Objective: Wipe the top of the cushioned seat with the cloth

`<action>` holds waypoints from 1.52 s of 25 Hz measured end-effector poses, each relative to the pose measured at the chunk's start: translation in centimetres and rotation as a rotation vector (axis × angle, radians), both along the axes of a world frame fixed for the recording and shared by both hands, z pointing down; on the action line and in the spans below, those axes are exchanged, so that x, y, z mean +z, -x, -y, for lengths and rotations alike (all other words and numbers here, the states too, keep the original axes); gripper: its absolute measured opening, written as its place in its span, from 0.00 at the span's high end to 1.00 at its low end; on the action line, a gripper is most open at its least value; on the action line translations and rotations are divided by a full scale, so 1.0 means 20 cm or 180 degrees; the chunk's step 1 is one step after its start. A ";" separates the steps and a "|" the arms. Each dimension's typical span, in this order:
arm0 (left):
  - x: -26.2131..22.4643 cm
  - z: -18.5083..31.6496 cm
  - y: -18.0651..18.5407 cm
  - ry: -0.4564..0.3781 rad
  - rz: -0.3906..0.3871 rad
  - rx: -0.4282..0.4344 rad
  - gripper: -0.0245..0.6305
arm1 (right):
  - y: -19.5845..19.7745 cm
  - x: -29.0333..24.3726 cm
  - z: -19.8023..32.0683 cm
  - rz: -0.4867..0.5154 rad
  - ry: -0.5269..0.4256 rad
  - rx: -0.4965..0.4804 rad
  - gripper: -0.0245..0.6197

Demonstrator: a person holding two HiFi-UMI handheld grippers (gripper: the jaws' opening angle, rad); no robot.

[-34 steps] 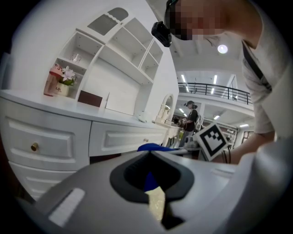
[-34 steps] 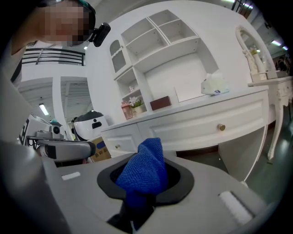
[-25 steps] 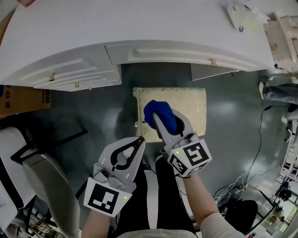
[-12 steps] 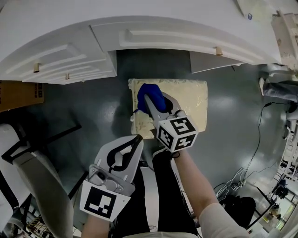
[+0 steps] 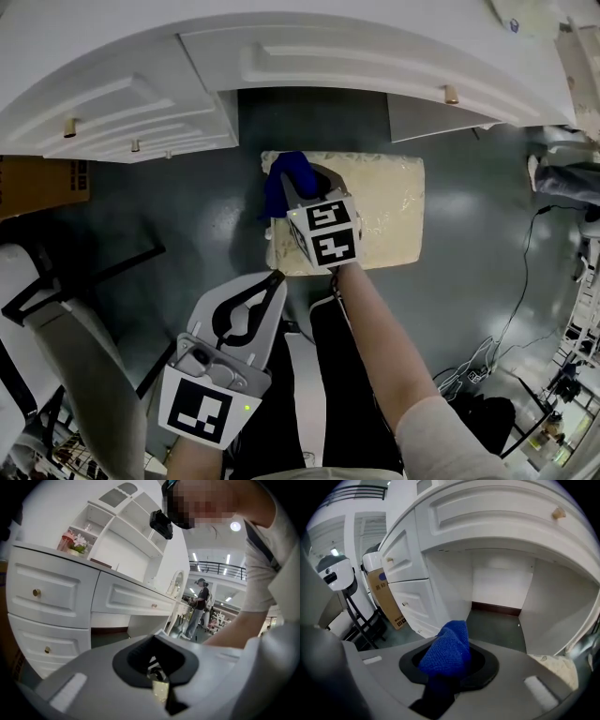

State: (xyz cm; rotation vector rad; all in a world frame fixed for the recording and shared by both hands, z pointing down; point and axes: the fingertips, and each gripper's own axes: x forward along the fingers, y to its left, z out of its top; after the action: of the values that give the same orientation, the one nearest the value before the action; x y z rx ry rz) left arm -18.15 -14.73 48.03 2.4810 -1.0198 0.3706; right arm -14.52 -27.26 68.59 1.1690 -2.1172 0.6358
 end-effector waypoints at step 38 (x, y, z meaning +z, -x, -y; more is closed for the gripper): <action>0.02 -0.02 -0.75 -0.0032 0.0029 0.0161 0.96 | -1.33 0.04 0.00 -0.0264 0.0066 0.0636 0.79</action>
State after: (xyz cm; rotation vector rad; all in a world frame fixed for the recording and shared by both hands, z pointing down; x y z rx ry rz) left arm -3.13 -14.40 48.45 2.5203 -0.9662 0.3935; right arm 12.15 -27.29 69.37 1.3827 -1.9357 0.6844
